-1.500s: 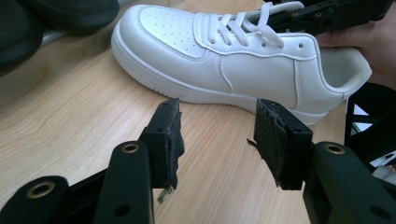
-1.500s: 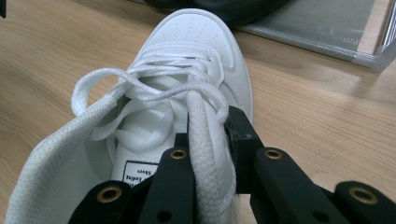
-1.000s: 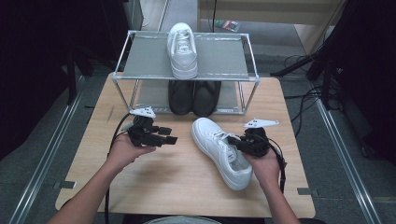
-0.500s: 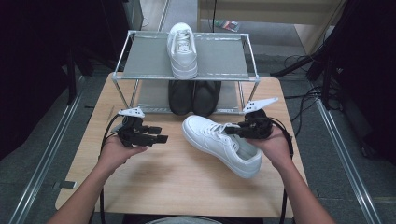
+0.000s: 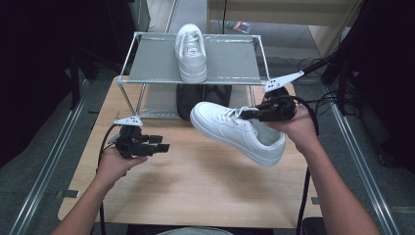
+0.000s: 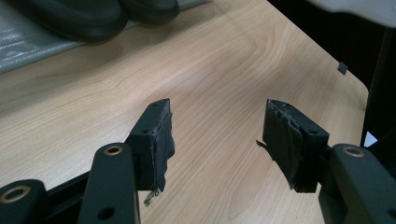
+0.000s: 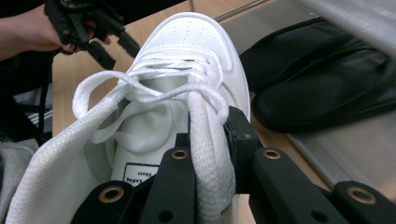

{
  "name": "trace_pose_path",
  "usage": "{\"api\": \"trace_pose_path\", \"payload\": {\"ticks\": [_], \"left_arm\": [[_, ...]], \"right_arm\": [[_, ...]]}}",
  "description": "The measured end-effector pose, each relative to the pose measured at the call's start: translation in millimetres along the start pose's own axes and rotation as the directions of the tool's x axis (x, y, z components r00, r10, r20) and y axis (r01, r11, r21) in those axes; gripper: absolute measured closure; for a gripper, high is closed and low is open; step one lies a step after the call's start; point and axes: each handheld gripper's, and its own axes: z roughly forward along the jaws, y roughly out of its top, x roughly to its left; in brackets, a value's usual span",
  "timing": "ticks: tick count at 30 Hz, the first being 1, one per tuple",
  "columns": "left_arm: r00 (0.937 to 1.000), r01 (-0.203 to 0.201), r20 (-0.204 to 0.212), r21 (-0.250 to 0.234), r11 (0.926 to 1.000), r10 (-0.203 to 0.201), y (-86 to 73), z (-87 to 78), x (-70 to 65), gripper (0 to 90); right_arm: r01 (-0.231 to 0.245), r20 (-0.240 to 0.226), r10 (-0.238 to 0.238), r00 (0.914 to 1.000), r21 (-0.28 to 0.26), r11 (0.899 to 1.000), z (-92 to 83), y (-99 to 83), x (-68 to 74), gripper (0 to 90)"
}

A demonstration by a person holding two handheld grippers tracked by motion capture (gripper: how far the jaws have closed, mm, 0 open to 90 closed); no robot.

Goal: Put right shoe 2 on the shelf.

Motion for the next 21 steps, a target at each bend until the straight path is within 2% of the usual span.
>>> {"api": "trace_pose_path", "payload": {"ticks": [4, 8, 10, 11, 14, 18, 21], "left_arm": [[1.0, 0.003, 0.0, 0.002, 1.0, -0.003, -1.7, -1.8, 0.9, 42.9], [1.0, 0.009, 0.002, -0.003, 1.0, -0.009, -2.0, -2.0, 0.8, 42.9], [1.0, 0.006, 0.002, -0.001, 1.0, -0.006, -1.9, -1.7, 0.7, 42.8], [0.9999, 0.004, 0.014, 0.0, 1.0, -0.004, -1.5, -1.2, 0.6, 42.4], [0.9998, -0.011, 0.017, -0.001, 0.9999, 0.011, -1.0, -0.9, -0.9, 41.9], [0.9997, -0.017, 0.016, 0.003, 0.9999, 0.017, -0.5, 1.0, -1.6, 41.9], [0.9997, -0.019, 0.016, 0.011, 0.9998, 0.019, 0.1, 2.1, -1.8, 42.0]], "right_arm": [[-0.013, 0.044, 0.014, 0.999, -0.011, 1.0, -13.0, 8.8, 1.9, 84.3], [-0.07, 0.071, 0.072, 0.9949, -0.037, 0.997, -27.5, 11.9, -1.1, 84.3], [-0.078, 0.086, 0.082, 0.9929, -0.044, 0.996, -31.3, 12.7, -1.7, 84.3], [-0.105, 0.119, 0.112, 0.9866, -0.059, 0.993, -41.5, 14.9, -2.0, 84.1], [-0.136, 0.143, 0.146, 0.979, -0.078, 0.988, -51.8, 17.4, -4.6, 84.0], [-0.188, 0.183, 0.207, 0.9611, -0.116, 0.975, -65.6, 22.7, -9.0, 83.9], [-0.233, 0.214, 0.261, 0.9415, -0.147, 0.961, -71.7, 28.9, -12.5, 83.9]]}}
